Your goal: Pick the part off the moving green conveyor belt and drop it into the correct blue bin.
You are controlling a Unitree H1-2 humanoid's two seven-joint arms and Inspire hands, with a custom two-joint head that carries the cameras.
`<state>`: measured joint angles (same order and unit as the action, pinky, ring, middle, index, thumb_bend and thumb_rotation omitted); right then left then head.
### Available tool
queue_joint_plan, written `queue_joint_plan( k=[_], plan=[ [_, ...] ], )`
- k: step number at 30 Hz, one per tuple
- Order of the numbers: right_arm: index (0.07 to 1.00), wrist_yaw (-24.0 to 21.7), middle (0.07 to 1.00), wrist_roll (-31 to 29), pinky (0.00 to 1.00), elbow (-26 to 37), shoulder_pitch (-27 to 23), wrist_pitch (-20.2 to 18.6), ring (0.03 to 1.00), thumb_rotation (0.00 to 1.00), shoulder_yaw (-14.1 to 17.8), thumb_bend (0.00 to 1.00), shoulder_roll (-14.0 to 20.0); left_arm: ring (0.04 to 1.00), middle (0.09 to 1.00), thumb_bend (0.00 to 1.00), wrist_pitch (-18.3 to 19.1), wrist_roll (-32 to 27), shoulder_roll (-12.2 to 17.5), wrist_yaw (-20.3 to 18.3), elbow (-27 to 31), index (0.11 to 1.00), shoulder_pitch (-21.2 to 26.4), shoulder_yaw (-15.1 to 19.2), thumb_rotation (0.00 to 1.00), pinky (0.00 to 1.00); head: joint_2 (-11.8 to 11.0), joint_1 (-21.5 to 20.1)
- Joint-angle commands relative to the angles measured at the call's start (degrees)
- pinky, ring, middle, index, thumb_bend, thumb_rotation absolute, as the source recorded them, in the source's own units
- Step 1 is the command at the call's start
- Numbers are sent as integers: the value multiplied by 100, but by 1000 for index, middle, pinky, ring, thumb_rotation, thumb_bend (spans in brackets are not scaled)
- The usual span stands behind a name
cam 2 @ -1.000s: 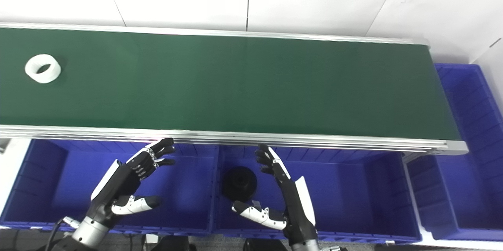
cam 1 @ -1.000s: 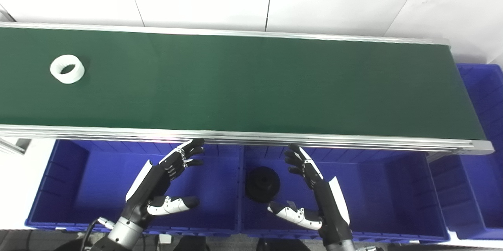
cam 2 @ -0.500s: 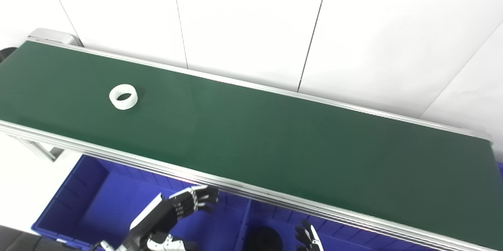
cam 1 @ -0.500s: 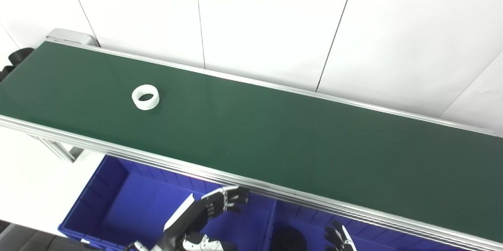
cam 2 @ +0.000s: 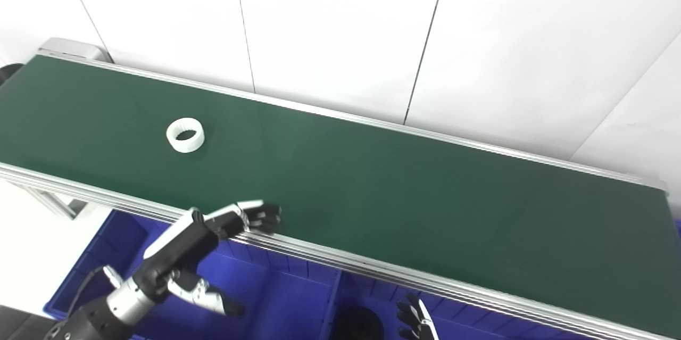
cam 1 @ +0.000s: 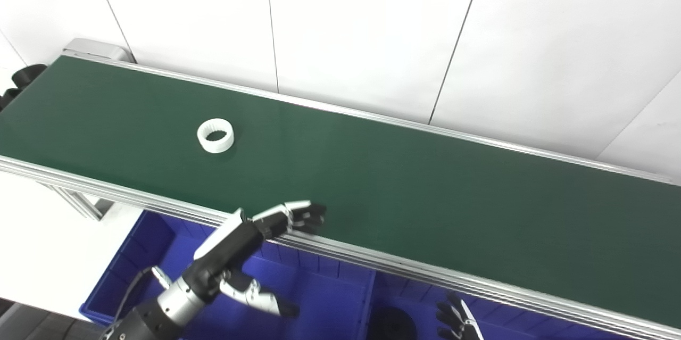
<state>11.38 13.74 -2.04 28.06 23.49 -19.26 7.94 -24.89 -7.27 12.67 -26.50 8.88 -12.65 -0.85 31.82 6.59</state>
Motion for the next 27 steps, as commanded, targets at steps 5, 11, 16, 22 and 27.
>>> queue_joint_plan(
  k=[5,11,16,22,27],
  plan=[
    [922,223,859,-19,746,68,-82,343,840,435,-98,837,108,897,932,829,125,540,33,459,203,897,522,23,475,829,37,-50],
    [916,394,858,-127,777,39,-158,343,825,433,-251,850,221,929,976,765,1024,1482,148,708,464,947,1049,33,525,873,4,-63],
    [907,585,849,-117,750,12,-224,343,806,428,-394,855,309,926,984,760,1466,2044,212,890,162,963,1522,-36,537,842,-36,-56],
    [904,668,847,-159,704,-24,-287,342,799,413,-551,860,411,944,972,765,1611,2659,182,1307,-618,946,2131,-106,480,873,-68,-11],
    [898,800,837,-87,707,-44,-335,343,795,418,-642,858,451,946,962,773,1597,3123,237,1670,-1149,934,2482,-194,476,882,-83,12]
  ],
)
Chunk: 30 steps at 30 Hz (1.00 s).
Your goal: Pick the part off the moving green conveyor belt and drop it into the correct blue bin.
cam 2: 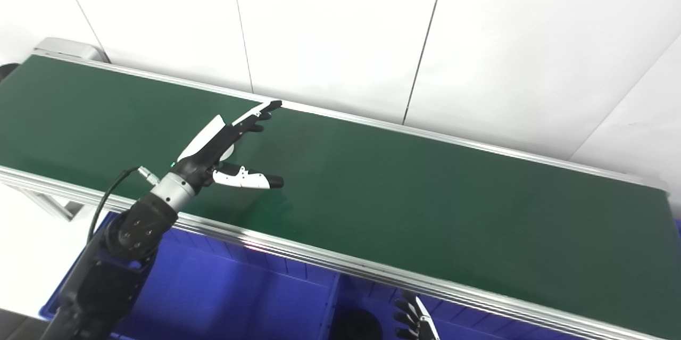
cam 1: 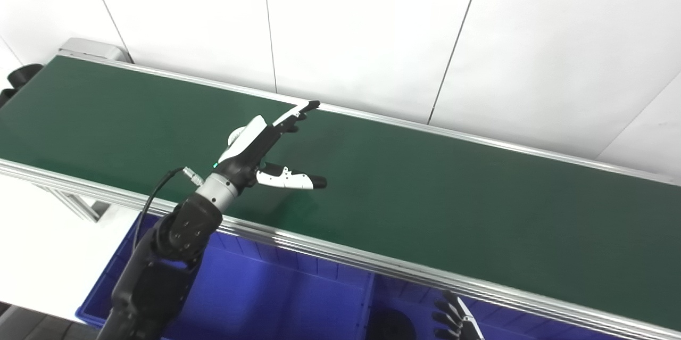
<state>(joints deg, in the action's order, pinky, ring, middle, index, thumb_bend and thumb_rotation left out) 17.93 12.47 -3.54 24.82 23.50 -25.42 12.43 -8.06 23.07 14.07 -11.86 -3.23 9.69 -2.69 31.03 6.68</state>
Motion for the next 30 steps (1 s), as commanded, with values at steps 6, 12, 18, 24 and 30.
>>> queue_joint_plan(
  k=[6,12,18,24,30],
  plan=[
    [897,236,832,22,683,89,-41,342,791,412,-115,856,38,921,953,796,312,724,144,654,-475,914,617,-108,471,829,-24,3],
    [895,274,830,1,675,89,-58,342,785,410,-160,863,65,933,960,755,540,936,222,856,-935,903,892,-209,331,840,-24,-13],
    [898,253,838,9,653,117,-48,342,798,419,-148,861,73,941,970,769,507,1089,293,1096,-1481,893,1140,-308,213,848,-45,-2],
    [900,285,839,46,698,126,-50,342,802,432,-168,857,91,967,962,799,449,1543,429,1604,-2099,868,1393,-653,209,954,-35,18],
    [902,290,836,-24,719,155,-31,342,788,423,-194,851,92,969,954,820,387,1579,440,1845,-2597,861,1462,-926,226,975,-3,18]
  ],
)
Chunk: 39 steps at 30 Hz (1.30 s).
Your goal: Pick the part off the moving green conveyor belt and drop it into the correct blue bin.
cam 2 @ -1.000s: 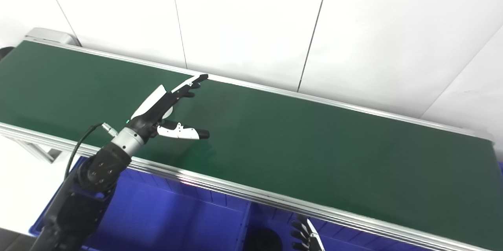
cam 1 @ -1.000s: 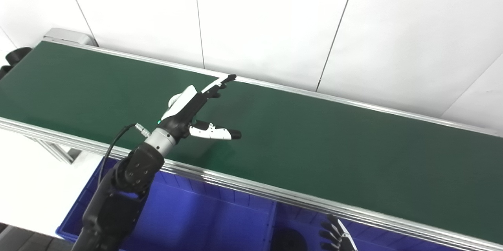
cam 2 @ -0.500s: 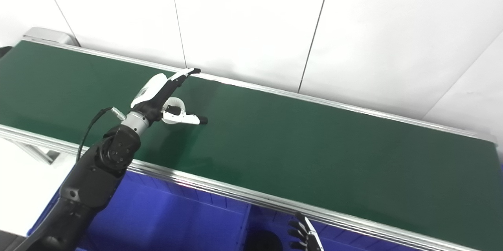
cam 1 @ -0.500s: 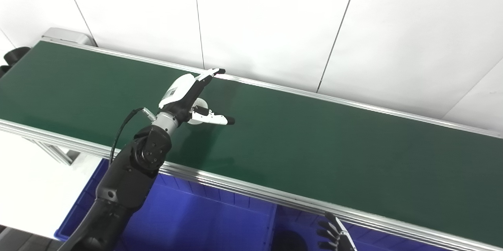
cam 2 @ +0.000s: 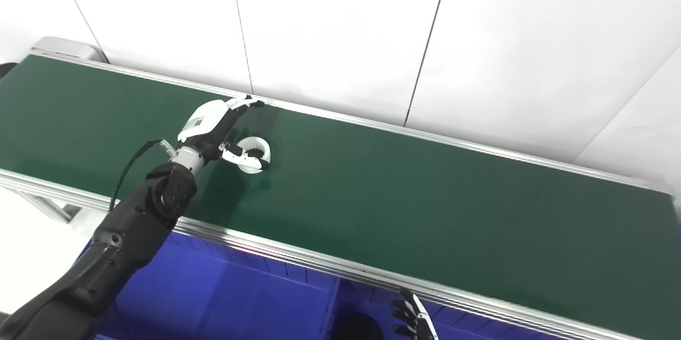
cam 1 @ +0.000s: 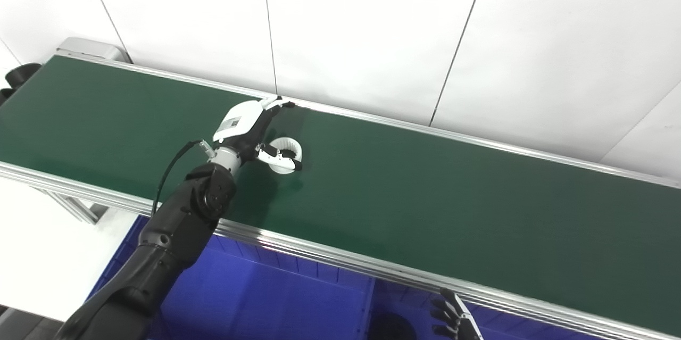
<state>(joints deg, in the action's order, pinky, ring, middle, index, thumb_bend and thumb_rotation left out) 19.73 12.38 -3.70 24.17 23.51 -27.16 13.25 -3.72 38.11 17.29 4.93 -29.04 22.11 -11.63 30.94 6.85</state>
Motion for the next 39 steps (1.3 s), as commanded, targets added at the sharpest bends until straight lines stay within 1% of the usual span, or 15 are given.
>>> queue_joint_plan(
  k=[1,4,6,8,9,11,12,13,14,16,18,27,31,34,39],
  plan=[
    [904,106,835,-34,724,173,38,341,796,422,-17,854,8,946,944,808,-32,58,115,149,-53,853,211,-68,199,939,6,1],
    [907,126,834,-47,692,184,46,341,784,431,-19,858,2,883,892,774,-107,-139,65,59,-250,823,207,-129,118,842,26,-4],
    [902,138,828,-47,687,197,53,341,777,437,-14,865,-6,805,816,741,-213,-252,19,59,-385,777,207,-173,29,740,34,-6],
    [905,118,833,-65,686,219,64,341,779,438,-10,866,-7,765,775,729,-283,-322,-13,79,-465,750,203,-201,7,697,49,-19],
    [906,151,834,-50,691,230,65,341,776,440,-18,866,-6,695,727,701,-333,-419,-62,78,-495,721,188,-188,2,623,57,-23],
    [906,176,832,-47,697,241,71,341,773,442,-22,865,-5,630,684,675,-399,-551,-142,100,-515,697,159,-177,0,553,61,-19],
    [909,172,836,-58,694,244,76,341,776,445,-21,868,-5,572,559,580,-419,-593,-169,120,-515,594,149,-183,0,502,61,-19],
    [910,178,837,-62,693,246,79,341,777,445,-23,869,-5,553,517,548,-423,-642,-199,110,-490,560,132,-185,0,484,59,-19],
    [911,186,835,-64,704,247,81,341,786,447,-26,867,-5,486,509,524,-424,-681,-216,101,-473,545,122,-190,0,476,59,-19],
    [911,210,834,-47,701,249,89,341,784,452,-26,867,-10,444,511,504,-571,-682,-228,149,-491,503,111,-238,0,488,66,-18],
    [911,202,834,-74,693,267,99,341,773,449,-33,865,-12,444,516,501,-662,-686,-210,142,-501,488,109,-293,0,496,80,-18],
    [914,253,839,-75,737,292,102,341,784,447,-70,859,-23,429,521,499,-567,-419,28,79,-168,502,80,-599,0,470,126,-38],
    [918,287,845,-30,764,313,126,341,812,464,-89,862,-22,423,518,500,-675,-438,103,182,145,496,-52,-552,0,468,179,-89],
    [920,284,850,-23,754,374,161,341,809,457,-113,857,-30,421,512,500,-1008,-702,134,286,660,503,-344,-343,0,447,269,-178],
    [911,319,840,5,704,468,238,341,787,446,-128,873,-70,421,509,498,-1291,-1353,197,17,2016,525,-1104,68,0,445,485,-398]
  ],
)
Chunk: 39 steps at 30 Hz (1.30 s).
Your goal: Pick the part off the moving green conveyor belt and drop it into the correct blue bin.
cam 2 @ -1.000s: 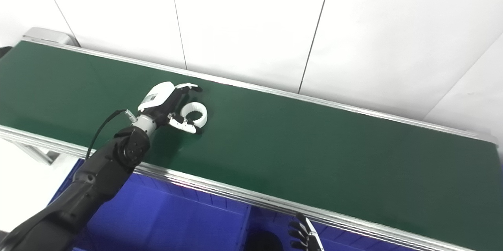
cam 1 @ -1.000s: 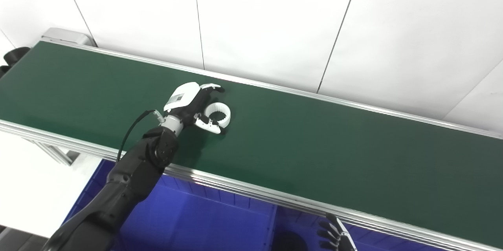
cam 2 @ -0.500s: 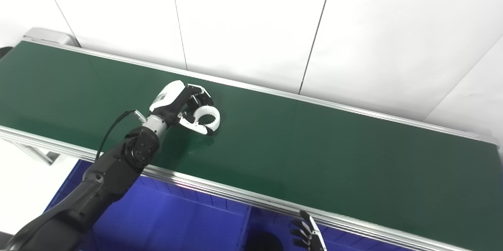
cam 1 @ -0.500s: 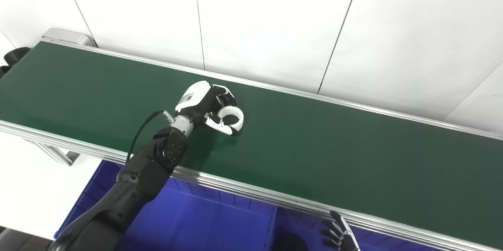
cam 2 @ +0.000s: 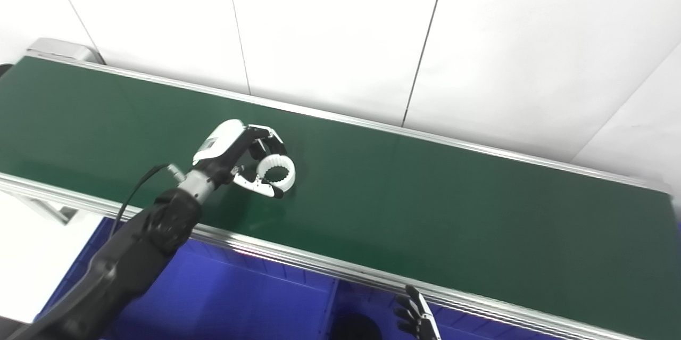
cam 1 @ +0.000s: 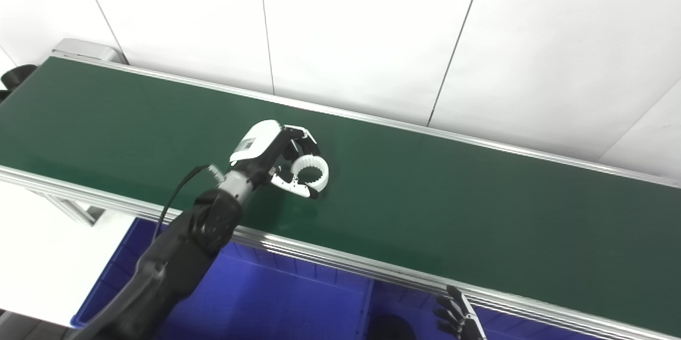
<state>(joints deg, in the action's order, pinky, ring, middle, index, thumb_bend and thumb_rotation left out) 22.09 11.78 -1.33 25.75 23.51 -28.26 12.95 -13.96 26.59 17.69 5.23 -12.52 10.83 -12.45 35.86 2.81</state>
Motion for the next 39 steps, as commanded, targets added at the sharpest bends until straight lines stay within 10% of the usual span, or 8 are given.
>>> queue_joint_plan(
  k=[1,11,17,34,38,39],
  plan=[
    [910,83,838,77,710,258,97,341,789,450,-18,874,-48,419,510,498,-316,-262,189,-52,595,527,-120,202,0,441,110,-71],
    [903,-57,837,219,772,562,242,337,822,440,93,853,-187,408,517,497,-729,-771,381,-452,2039,529,-1636,616,0,432,923,-833],
    [903,-360,843,345,776,827,418,287,824,435,341,832,-371,401,509,497,-1167,-457,452,-422,1546,537,-2257,567,0,426,1356,-1279],
    [907,-1210,843,382,787,1442,631,-152,829,439,918,827,-837,431,501,496,-1155,169,1379,-1082,1090,530,-1914,-840,0,505,1964,-1627],
    [906,-1303,843,379,790,1436,663,-155,831,438,991,831,-920,640,645,502,-897,813,1346,-1222,1190,504,-1929,-809,51,590,1935,-1658],
    [905,-1311,841,397,791,1425,667,-145,829,437,1010,831,-942,725,731,523,-849,907,1321,-1245,1160,676,-1921,-804,200,687,1933,-1665]
  ],
)
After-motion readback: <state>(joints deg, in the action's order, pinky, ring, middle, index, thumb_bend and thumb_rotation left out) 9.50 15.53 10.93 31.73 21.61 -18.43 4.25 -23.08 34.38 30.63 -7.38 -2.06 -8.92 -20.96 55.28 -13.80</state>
